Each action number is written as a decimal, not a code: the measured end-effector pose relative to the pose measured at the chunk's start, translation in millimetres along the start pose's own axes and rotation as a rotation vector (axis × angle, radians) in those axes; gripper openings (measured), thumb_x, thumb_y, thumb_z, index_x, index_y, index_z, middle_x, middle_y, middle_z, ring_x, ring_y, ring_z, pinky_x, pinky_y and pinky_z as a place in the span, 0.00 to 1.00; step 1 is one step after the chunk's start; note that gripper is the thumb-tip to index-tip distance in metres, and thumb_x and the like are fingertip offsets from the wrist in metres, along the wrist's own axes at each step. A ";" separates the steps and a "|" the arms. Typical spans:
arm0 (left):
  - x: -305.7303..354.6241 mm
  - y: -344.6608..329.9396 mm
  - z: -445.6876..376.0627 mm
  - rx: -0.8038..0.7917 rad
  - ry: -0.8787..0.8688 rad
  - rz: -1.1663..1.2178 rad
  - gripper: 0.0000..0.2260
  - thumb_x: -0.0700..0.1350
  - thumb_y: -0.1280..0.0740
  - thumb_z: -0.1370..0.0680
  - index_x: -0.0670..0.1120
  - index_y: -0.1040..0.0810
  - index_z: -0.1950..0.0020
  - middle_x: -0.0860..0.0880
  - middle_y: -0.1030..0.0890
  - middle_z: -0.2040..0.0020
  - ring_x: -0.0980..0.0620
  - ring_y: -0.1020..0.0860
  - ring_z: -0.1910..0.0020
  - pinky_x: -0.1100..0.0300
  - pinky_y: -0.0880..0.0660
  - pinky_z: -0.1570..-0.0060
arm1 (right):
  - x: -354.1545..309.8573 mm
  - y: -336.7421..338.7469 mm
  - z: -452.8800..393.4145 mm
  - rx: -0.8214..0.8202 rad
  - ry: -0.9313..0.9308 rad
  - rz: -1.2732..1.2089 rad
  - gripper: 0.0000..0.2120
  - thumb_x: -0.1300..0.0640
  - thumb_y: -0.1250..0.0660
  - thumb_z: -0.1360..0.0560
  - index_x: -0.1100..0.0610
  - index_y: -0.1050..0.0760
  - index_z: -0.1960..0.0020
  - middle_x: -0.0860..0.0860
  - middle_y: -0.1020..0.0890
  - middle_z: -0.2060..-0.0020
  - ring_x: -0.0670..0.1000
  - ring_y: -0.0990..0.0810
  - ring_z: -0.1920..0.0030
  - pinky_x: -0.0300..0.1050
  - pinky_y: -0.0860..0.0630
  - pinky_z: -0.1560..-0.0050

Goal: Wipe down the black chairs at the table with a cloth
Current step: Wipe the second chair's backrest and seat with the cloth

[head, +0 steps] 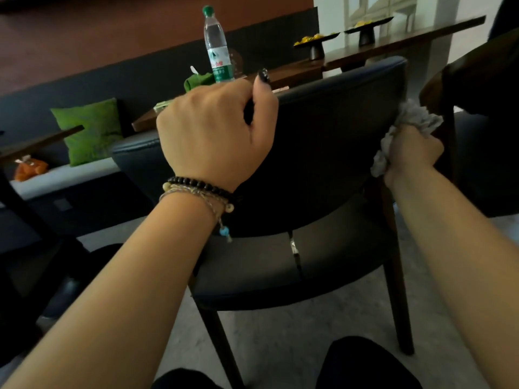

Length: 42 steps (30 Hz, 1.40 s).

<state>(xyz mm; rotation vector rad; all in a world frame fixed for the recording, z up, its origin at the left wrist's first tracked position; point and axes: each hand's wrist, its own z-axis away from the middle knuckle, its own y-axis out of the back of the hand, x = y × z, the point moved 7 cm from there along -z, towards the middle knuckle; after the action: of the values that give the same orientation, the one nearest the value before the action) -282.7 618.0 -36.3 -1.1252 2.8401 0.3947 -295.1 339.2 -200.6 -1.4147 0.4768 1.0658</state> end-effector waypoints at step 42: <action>-0.2 -19.0 68.8 0.169 -0.003 -0.050 0.24 0.52 0.43 0.23 0.45 0.34 0.29 0.46 0.33 0.33 0.43 0.36 0.29 0.44 0.52 0.27 | -30.5 -10.5 25.5 -0.070 0.530 0.158 0.05 0.59 0.39 0.22 0.52 0.28 0.47 0.57 0.21 0.47 0.54 0.20 0.47 0.47 0.24 0.43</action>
<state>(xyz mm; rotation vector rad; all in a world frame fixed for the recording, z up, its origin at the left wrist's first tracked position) -272.2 622.5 -106.7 -1.1580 2.7742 0.1488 -309.5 355.5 -165.7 -1.7476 0.9524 0.8263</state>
